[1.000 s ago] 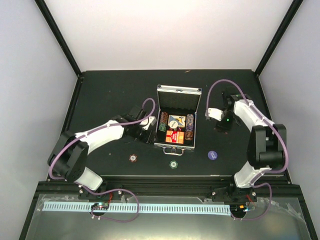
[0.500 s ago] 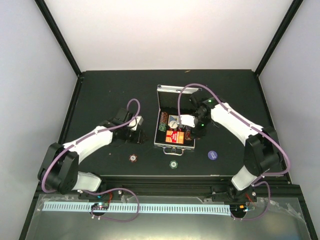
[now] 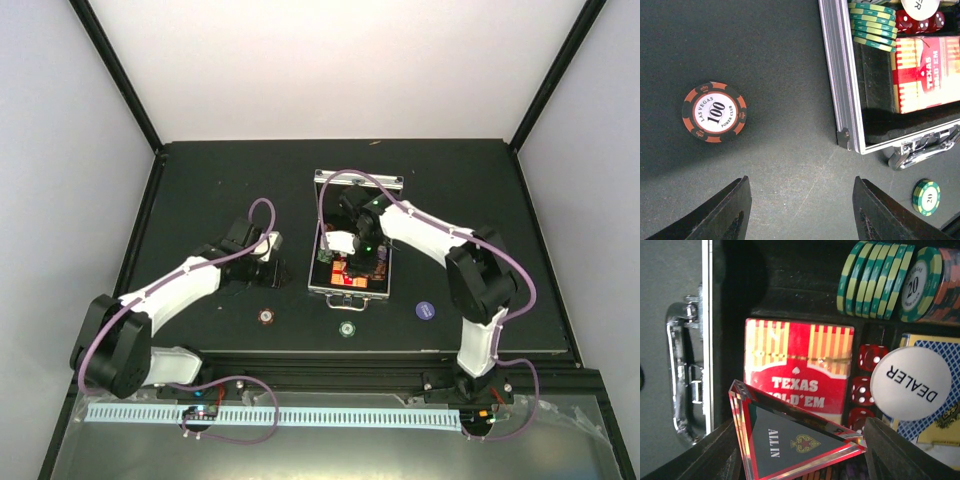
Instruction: Pack up texas hold em set
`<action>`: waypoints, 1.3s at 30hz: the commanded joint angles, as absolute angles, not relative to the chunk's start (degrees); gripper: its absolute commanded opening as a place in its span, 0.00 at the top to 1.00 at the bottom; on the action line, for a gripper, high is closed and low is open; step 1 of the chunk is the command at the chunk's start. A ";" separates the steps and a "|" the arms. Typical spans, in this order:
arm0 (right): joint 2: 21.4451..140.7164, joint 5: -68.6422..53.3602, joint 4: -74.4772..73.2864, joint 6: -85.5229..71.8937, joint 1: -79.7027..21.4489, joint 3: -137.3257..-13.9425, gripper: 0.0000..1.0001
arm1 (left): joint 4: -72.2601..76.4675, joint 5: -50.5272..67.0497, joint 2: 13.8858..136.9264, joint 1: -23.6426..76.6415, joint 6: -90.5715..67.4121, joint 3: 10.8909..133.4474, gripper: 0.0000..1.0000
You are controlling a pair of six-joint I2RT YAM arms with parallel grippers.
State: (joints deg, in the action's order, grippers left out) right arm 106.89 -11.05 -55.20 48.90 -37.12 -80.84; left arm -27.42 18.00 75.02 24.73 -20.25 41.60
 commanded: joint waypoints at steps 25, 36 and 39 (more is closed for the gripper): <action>111.53 -15.05 -59.34 48.62 -37.28 -88.52 0.28 | -28.21 16.56 74.09 24.18 -20.03 41.66 0.42; 94.62 -13.50 -62.54 52.99 -34.93 -75.20 0.29 | -28.51 16.52 75.28 24.17 -19.40 42.80 0.42; 90.29 -12.40 -62.32 55.15 -31.90 -68.18 0.29 | -28.67 16.57 76.03 24.16 -19.13 43.51 0.42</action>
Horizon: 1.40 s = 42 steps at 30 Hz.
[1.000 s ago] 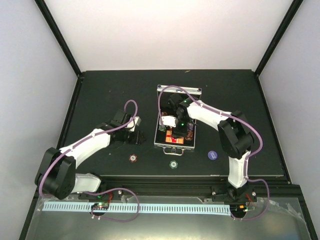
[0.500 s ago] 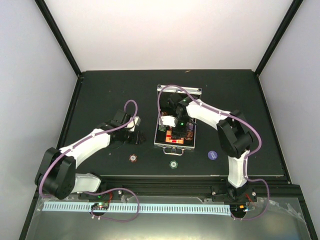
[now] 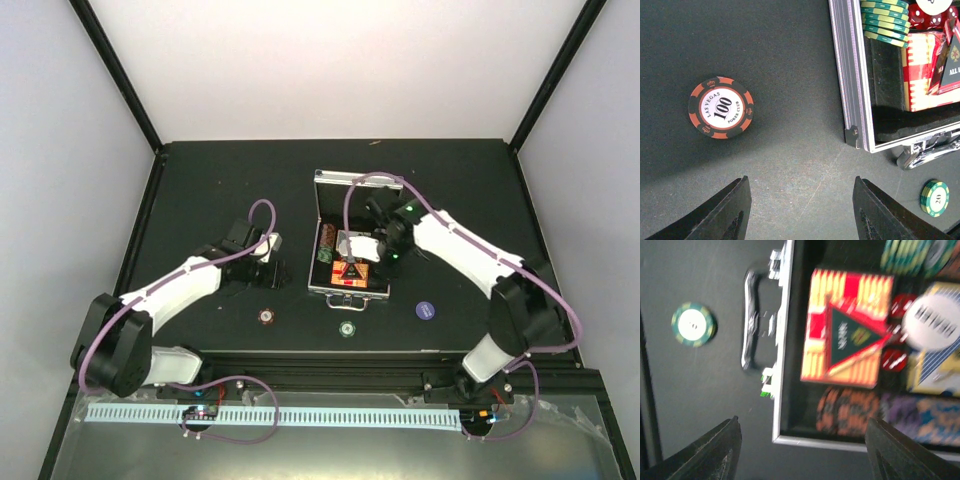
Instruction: Pack up texas hold em set
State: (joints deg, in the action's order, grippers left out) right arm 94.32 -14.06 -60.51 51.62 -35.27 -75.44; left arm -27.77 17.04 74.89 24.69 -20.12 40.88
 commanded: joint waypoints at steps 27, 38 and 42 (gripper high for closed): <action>86.27 2.81 -48.11 67.55 -22.94 -43.69 0.24 | -28.78 17.23 78.88 24.17 -18.38 45.43 0.41; 86.15 5.28 -45.96 69.52 -22.94 -40.56 0.27 | -28.66 17.21 79.60 24.17 -18.40 45.96 0.41; 84.80 6.42 -44.75 70.71 -22.94 -38.06 0.29 | -28.49 17.23 79.94 24.17 -18.35 46.03 0.41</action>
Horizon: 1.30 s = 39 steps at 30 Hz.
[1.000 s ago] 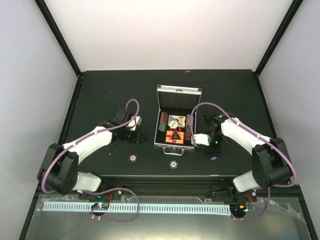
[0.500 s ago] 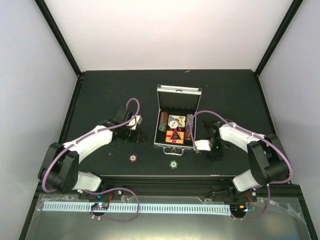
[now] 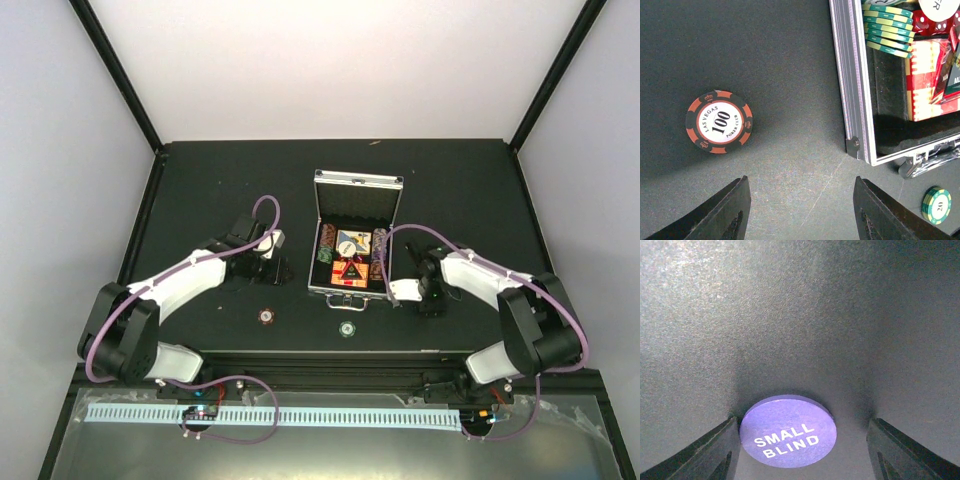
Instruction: Pack up texas hold em set
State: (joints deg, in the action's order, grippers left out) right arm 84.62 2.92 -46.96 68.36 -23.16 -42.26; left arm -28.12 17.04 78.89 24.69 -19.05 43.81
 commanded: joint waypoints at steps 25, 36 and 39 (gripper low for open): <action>89.36 -10.66 -62.01 60.46 -25.36 -70.70 0.52 | -27.16 17.08 80.30 24.17 -18.73 45.99 0.41; 100.26 -14.28 -59.03 55.26 -33.92 -79.04 0.51 | -27.95 16.35 77.65 23.58 -18.90 44.76 0.41; 102.47 -14.41 -56.56 53.94 -35.58 -78.73 0.51 | -28.08 16.18 77.33 23.23 -19.34 44.23 0.41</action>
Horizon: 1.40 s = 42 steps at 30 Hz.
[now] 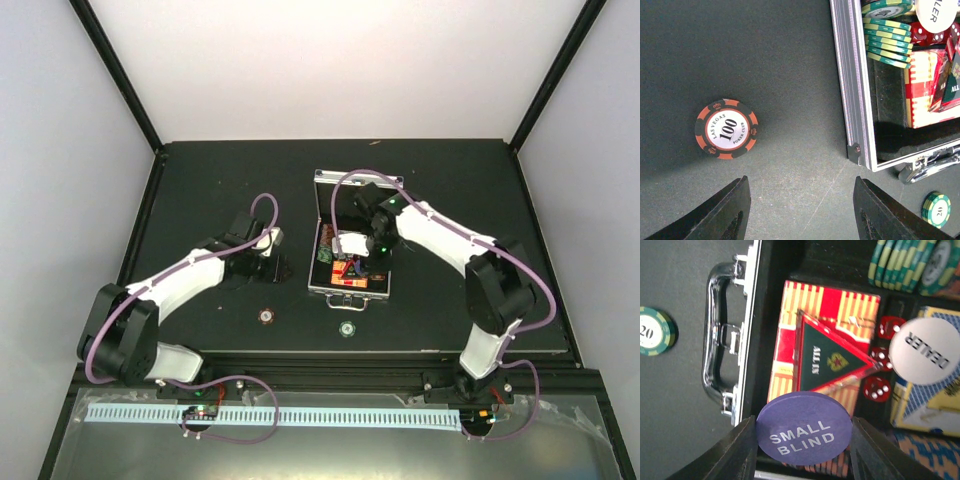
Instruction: Pack up texas hold em set
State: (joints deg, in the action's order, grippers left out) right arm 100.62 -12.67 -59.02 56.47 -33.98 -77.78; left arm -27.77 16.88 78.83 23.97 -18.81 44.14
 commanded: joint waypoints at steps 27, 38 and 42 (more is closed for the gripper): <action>108.15 -10.82 -51.05 52.19 -37.36 -78.63 0.34 | -32.47 12.91 78.13 22.41 -19.51 45.34 0.41; 98.16 -14.86 -60.86 49.47 -35.62 -82.28 0.33 | -41.95 2.80 86.13 22.50 -17.05 53.96 0.38; 92.32 -14.64 -61.37 49.53 -35.29 -77.72 0.32 | -43.37 2.30 89.66 22.61 -15.48 56.90 0.38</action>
